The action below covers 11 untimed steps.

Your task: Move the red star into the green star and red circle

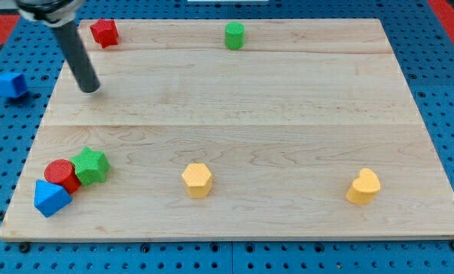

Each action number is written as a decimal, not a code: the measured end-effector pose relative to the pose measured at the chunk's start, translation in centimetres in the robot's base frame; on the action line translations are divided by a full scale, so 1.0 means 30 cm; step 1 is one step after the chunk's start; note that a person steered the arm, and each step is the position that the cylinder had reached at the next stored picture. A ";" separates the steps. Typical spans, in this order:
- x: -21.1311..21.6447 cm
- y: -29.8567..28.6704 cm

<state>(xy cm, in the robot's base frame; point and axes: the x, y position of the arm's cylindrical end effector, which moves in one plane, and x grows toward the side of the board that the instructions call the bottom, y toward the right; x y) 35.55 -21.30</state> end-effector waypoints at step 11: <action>0.100 0.162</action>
<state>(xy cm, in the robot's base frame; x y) 38.56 -16.45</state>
